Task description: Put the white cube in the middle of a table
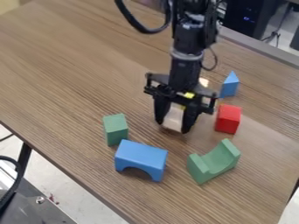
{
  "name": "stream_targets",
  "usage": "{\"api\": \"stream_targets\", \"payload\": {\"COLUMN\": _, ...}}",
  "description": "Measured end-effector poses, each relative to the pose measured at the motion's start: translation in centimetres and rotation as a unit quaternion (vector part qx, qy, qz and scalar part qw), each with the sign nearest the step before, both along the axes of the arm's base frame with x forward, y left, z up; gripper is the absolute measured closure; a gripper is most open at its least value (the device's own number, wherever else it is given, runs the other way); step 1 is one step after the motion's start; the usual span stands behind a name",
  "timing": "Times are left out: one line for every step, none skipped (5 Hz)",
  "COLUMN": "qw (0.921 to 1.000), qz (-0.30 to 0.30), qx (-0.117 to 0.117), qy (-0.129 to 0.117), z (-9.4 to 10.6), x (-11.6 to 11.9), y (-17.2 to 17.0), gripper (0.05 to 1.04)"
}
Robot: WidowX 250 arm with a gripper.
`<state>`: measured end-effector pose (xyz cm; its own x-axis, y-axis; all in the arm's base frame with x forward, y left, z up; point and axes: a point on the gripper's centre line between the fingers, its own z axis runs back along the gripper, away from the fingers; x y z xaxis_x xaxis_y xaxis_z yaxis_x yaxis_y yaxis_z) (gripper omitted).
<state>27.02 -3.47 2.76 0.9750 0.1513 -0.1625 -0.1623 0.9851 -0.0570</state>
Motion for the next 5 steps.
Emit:
{"api": "stream_targets", "payload": {"qw": 1.0, "qz": -0.002, "qx": -0.004, "qy": 0.005, "z": -0.3, "x": -0.3, "y": -0.2, "gripper": 0.509}}
{"api": "stream_targets", "payload": {"qw": 0.9993, "qz": -0.033, "qx": -0.018, "qy": -0.002, "z": -0.6, "x": -0.5, "y": -1.7, "gripper": 0.509}}
{"api": "stream_targets", "payload": {"qw": 0.9959, "qz": -0.055, "qx": -0.02, "qy": -0.069, "z": -0.8, "x": -0.5, "y": -2.2, "gripper": 0.457}}
{"api": "stream_targets", "payload": {"qw": 0.9922, "qz": -0.073, "qx": -0.002, "qy": -0.101, "z": -0.8, "x": 0.0, "y": -2.2, "gripper": 0.204}}
{"api": "stream_targets", "payload": {"qw": 0.9908, "qz": -0.078, "qx": 0.006, "qy": -0.11, "z": -0.7, "x": 0.3, "y": -2.0, "gripper": 0.082}}
